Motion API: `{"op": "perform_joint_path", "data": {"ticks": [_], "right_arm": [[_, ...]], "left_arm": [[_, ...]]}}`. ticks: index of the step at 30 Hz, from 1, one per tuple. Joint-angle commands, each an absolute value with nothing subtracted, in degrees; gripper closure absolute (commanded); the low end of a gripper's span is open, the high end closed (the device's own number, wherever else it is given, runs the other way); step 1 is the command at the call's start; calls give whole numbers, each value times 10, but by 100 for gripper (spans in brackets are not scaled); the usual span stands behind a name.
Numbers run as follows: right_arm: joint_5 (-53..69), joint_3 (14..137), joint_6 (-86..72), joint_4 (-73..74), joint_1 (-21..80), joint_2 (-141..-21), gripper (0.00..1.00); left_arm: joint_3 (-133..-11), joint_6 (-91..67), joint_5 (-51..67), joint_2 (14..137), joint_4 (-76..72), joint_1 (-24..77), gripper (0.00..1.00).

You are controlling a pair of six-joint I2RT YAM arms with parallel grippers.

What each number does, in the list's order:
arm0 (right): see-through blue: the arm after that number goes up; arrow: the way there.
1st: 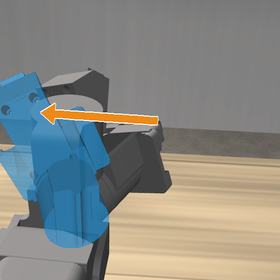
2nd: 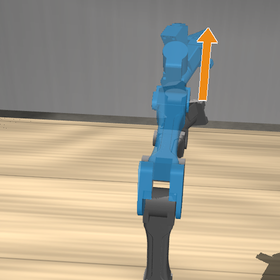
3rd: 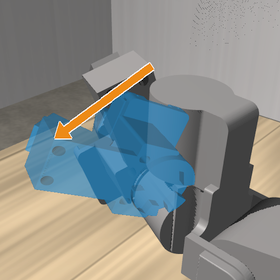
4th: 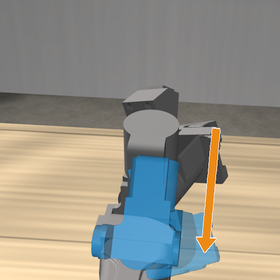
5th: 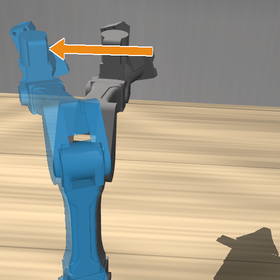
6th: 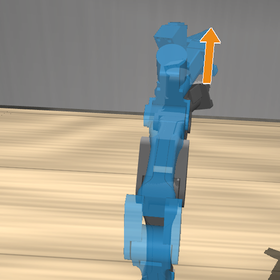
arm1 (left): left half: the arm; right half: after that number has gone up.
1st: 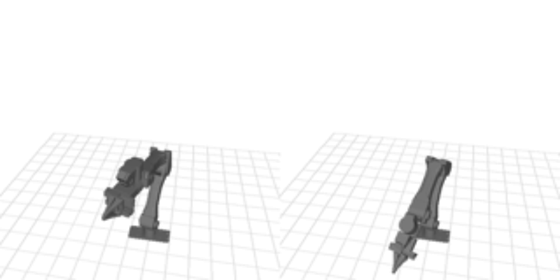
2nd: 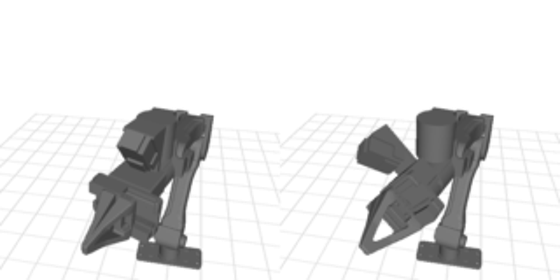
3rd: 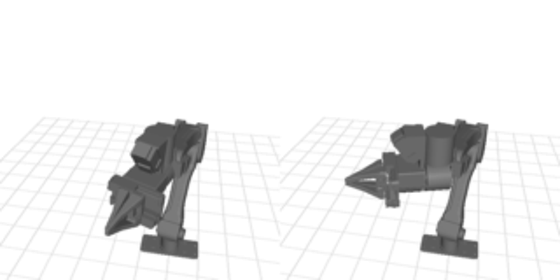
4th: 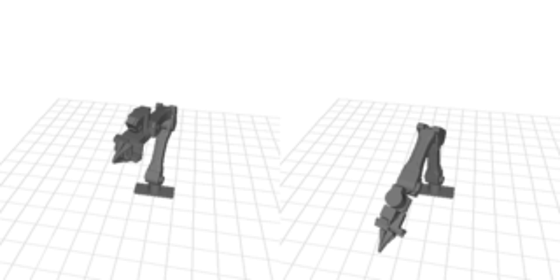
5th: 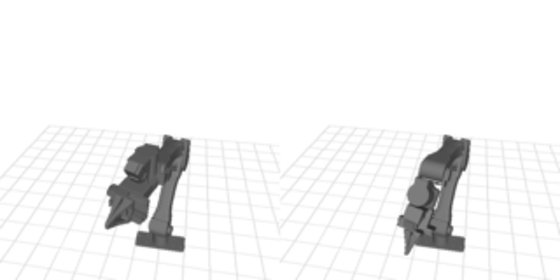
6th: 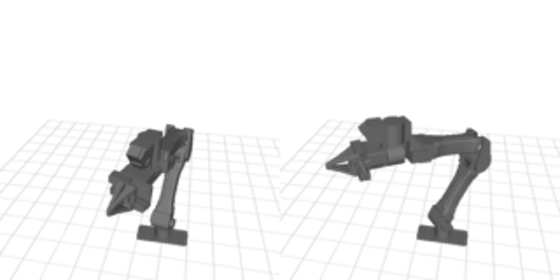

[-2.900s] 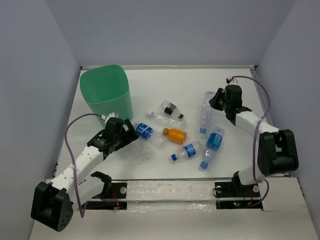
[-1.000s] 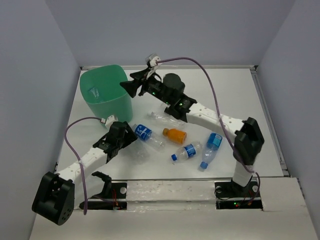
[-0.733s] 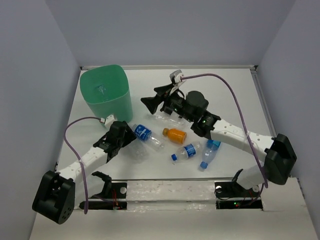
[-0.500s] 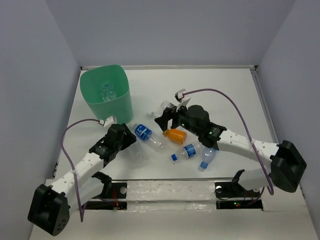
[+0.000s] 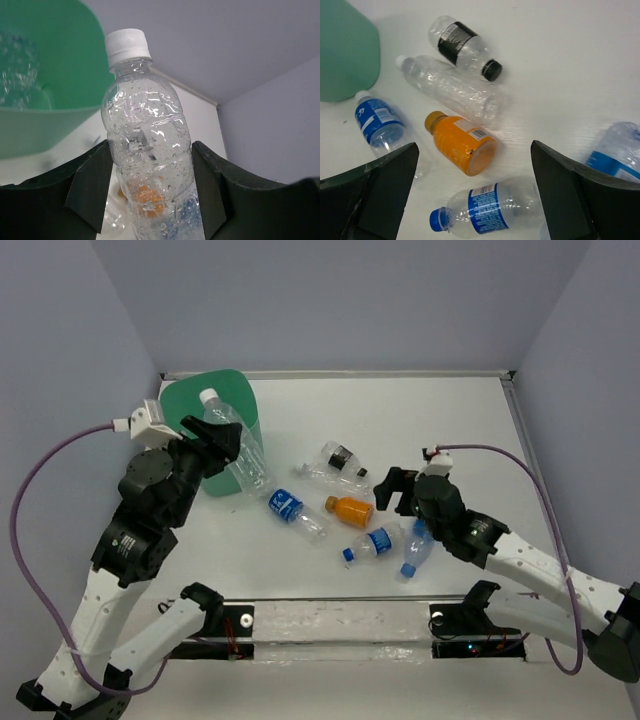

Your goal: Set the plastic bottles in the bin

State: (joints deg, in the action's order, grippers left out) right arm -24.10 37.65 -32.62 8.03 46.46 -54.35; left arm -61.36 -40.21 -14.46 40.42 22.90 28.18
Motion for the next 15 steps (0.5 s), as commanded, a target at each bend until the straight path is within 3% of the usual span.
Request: {"op": "perform_joint_path", "data": {"ticks": [1, 3, 6, 8, 15], "right_arm": [[-373, 374, -409, 216, 454, -486, 0], [-407, 356, -426, 263, 428, -470, 0], [-366, 345, -418, 289, 351, -466, 0], [-309, 339, -414, 281, 298, -465, 0], [-331, 330, -451, 272, 263, -476, 0]], "left_arm": [[-708, -295, -247, 467, 189, 286, 68], [-750, -244, -343, 509, 158, 285, 67], [-761, -183, -457, 565, 113, 284, 66], [-787, -137, -490, 601, 88, 279, 65], [-835, -39, -578, 738, 19, 236, 64]]}}
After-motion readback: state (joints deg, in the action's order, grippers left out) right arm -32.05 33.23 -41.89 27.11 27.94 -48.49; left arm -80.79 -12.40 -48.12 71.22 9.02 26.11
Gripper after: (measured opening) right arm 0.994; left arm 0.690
